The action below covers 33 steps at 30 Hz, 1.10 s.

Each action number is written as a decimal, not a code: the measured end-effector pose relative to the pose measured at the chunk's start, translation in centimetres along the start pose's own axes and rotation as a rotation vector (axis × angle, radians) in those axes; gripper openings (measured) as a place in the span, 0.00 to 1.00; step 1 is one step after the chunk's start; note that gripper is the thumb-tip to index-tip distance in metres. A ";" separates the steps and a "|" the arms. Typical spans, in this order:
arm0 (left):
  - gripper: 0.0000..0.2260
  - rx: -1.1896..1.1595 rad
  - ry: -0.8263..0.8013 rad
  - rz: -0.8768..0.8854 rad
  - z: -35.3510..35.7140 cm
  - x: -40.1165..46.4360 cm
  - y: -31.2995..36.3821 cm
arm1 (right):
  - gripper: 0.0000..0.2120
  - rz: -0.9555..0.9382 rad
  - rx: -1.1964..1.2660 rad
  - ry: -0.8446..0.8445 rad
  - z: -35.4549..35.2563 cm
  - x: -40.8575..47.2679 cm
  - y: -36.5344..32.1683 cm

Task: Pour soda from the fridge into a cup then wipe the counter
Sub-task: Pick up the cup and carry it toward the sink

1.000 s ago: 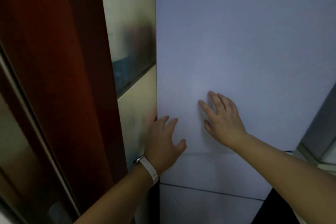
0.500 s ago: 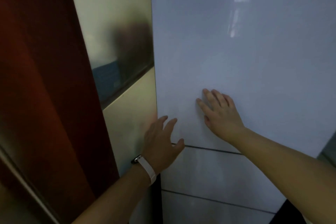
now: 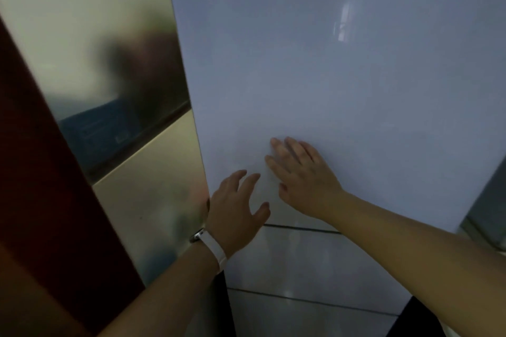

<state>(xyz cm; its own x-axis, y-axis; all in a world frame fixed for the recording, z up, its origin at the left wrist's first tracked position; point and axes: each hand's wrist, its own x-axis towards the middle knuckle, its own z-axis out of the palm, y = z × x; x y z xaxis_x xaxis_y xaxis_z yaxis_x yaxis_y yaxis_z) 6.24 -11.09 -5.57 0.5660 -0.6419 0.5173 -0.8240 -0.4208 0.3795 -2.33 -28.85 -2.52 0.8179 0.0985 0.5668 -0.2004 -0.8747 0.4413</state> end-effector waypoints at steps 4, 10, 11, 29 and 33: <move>0.29 -0.028 -0.041 0.011 1.0 -0.8 -0.3 | 0.29 0.010 0.081 -0.058 -1.5 -1.5 1.1; 0.29 -0.178 -0.113 0.185 2.7 -0.6 2.5 | 0.27 0.380 0.170 -0.171 -5.0 -8.2 1.1; 0.29 -0.207 -0.115 0.232 3.1 -0.6 3.2 | 0.28 0.447 0.177 -0.198 -5.9 -9.3 1.1; 0.31 -0.658 -0.441 0.844 4.0 -8.3 24.7 | 0.28 1.296 -0.172 -0.354 -29.6 -29.4 -5.2; 0.31 -0.706 -0.442 0.971 2.2 -11.9 29.2 | 0.28 1.367 -0.242 -0.352 -34.8 -32.3 -8.0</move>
<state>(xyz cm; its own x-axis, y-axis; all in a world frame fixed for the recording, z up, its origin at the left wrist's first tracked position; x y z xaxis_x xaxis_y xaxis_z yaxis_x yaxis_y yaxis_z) -24.57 -17.18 -2.36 -0.4269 -0.7076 0.5631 -0.6229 0.6815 0.3841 -45.94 -8.52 -0.15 -0.0076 -0.8917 0.4525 -0.9813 -0.0805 -0.1750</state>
